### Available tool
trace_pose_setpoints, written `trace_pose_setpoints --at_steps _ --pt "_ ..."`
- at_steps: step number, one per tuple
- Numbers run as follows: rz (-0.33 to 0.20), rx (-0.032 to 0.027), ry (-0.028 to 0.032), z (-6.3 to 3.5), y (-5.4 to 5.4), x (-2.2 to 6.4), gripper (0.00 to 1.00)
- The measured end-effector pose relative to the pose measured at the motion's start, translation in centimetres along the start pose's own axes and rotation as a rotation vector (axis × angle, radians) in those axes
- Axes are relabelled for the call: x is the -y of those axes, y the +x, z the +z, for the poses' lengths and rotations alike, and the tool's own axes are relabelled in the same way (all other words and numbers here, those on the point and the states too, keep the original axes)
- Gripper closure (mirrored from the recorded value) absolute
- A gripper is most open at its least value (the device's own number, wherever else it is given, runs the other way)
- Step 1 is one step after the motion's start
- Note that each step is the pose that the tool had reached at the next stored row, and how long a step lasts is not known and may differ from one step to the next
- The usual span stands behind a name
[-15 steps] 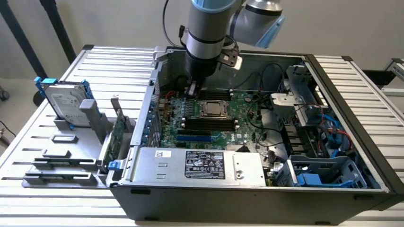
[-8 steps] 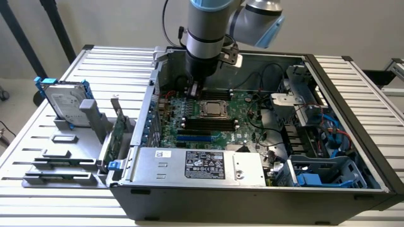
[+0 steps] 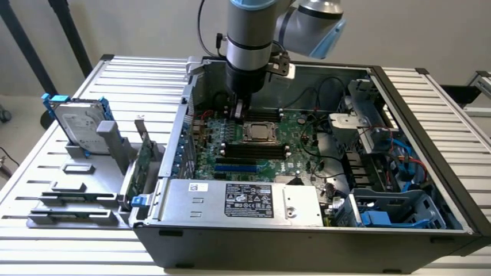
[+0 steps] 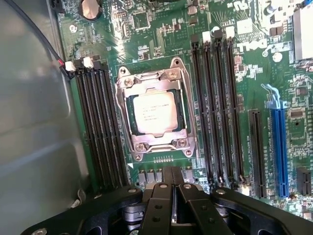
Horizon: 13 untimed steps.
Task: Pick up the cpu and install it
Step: 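Install the second cpu locking lever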
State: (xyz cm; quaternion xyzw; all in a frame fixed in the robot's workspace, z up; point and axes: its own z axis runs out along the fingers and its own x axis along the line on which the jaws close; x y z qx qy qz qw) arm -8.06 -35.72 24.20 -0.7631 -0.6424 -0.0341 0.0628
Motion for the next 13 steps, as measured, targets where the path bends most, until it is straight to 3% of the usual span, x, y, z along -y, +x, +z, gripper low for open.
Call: trace_pose_setpoints --at_steps 2,5,13 --pt "-0.015 0.0083 -0.0044 -0.03 0.02 0.01 0.89" --pt "-0.041 0.0182 -0.0040 -0.10 0.13 0.03 0.89" --pt "-0.055 0.0193 -0.0024 -0.09 0.23 0.05 0.89"
